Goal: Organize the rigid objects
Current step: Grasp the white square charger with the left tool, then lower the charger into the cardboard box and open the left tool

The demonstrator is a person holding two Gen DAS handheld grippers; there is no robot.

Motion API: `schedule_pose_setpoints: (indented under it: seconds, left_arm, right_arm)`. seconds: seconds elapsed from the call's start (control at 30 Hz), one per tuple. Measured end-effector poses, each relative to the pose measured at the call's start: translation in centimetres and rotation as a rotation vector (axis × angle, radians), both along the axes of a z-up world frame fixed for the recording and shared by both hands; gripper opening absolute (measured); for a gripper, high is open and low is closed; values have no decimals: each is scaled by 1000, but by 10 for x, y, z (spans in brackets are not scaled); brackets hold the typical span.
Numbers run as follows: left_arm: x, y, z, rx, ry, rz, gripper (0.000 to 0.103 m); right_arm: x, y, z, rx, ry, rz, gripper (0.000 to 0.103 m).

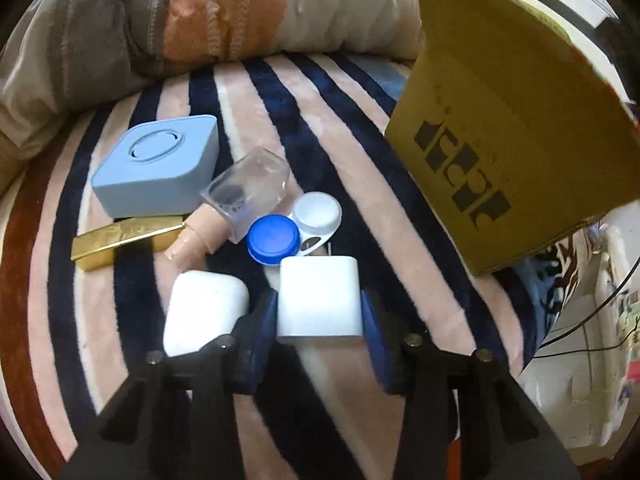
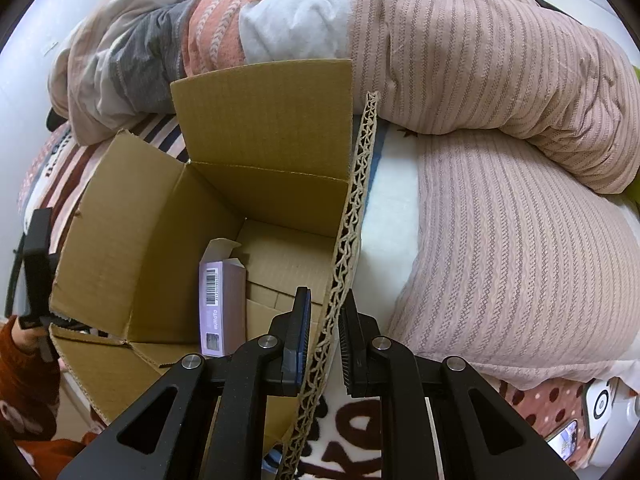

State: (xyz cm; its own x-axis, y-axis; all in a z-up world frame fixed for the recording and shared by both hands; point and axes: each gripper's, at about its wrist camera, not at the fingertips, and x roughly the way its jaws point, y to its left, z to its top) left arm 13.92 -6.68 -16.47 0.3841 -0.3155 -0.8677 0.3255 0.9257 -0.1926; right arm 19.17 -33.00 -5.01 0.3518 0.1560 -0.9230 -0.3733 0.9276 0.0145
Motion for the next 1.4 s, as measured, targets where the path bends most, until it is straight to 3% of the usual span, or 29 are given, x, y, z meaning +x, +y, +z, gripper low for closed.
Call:
schedule_pose_setpoints:
  seconds: [0.2, 0.37, 0.47, 0.63, 0.73, 0.87, 0.93, 1.1, 1.23, 1.33, 1.4]
  left_arm:
    - [-9, 5, 38, 30, -86, -1, 39]
    - [-15, 10, 97, -10, -189, -18, 39]
    - [-13, -8, 143, -21, -275, -58, 39]
    - [3, -57, 191, -84, -302, -171, 39]
    - [17, -97, 185, -63, -266, -233, 39]
    - [39, -133, 155, -78, -133, -288, 39]
    - [49, -148, 140, -44, -90, -299, 39]
    - [58, -158, 122, 9, -49, -285, 39]
    - [54, -149, 126, -31, -69, -274, 40]
    - [42, -134, 139, -29, -131, -265, 53]
    - [33, -115, 149, -19, -189, -235, 71]
  right_arm:
    - [0, -2, -1, 7, 1, 0, 9]
    - [0, -1, 0, 1, 0, 5, 9]
    - [0, 0, 0, 2, -1, 6, 9]
    - [0, -2, 0, 14, 5, -1, 9]
    - [-1, -4, 0, 21, 1, -2, 9]
    - [-1, -8, 0, 34, 4, -4, 9]
    - [0, -9, 0, 40, 6, -5, 9]
    - [0, -8, 0, 39, 4, 0, 9]
    - [-2, -6, -1, 45, 12, 9, 12]
    - [-1, -3, -2, 26, 7, 10, 12]
    - [0, -3, -3, 25, 10, 6, 12]
